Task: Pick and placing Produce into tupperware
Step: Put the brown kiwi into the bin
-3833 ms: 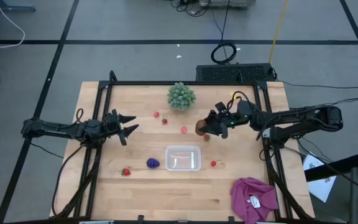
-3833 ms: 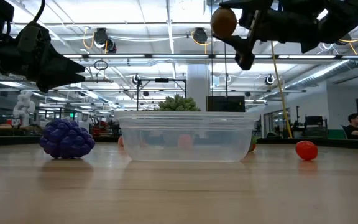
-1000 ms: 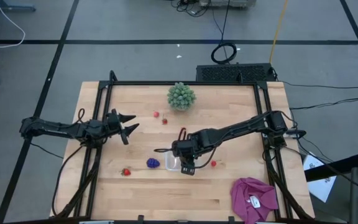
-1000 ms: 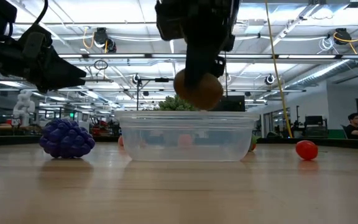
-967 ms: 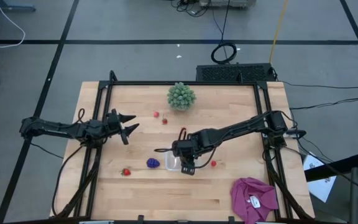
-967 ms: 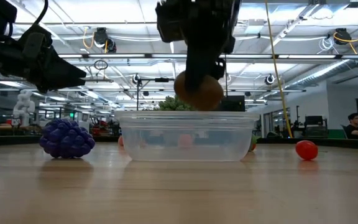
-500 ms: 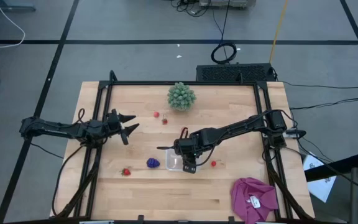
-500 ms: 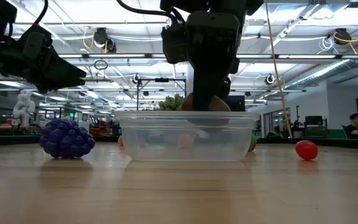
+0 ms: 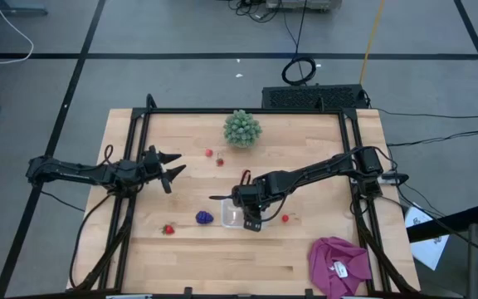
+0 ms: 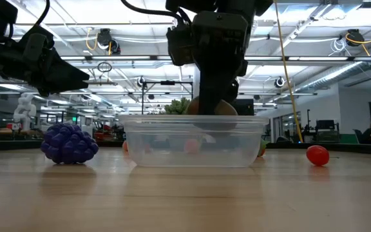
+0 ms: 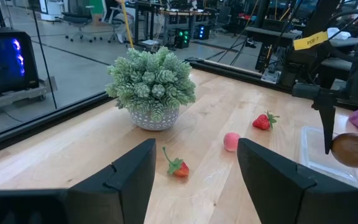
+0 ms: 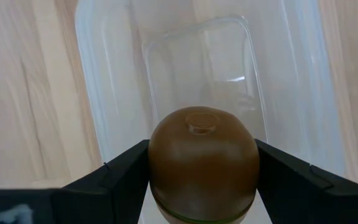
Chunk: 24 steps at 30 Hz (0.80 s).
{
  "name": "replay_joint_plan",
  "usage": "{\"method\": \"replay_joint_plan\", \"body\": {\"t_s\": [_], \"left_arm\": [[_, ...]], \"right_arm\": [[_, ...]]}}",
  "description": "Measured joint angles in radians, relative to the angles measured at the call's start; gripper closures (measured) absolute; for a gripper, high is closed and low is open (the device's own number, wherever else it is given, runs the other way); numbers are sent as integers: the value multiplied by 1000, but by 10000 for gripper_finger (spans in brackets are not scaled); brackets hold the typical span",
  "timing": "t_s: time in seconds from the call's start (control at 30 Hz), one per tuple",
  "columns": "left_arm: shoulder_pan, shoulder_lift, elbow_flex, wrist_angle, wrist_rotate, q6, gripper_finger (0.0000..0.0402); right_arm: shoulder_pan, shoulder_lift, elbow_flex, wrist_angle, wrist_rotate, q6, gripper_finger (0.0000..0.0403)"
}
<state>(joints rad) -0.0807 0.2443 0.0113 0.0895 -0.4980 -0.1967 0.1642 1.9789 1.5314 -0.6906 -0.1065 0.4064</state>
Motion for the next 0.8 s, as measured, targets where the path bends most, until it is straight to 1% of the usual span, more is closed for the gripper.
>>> {"method": "replay_joint_plan", "body": {"t_s": [0.17,0.67,0.8], "left_arm": [[0,0,0,-4,0,0,172],[0,0,0,-10,0,9,172],[0,0,0,-11,0,9,172]], "right_arm": [[0,0,0,34,0,-6,151],[-4,0,-1,33,5,-28,151],[-4,-1,-44,85,5,-17,151]]}}
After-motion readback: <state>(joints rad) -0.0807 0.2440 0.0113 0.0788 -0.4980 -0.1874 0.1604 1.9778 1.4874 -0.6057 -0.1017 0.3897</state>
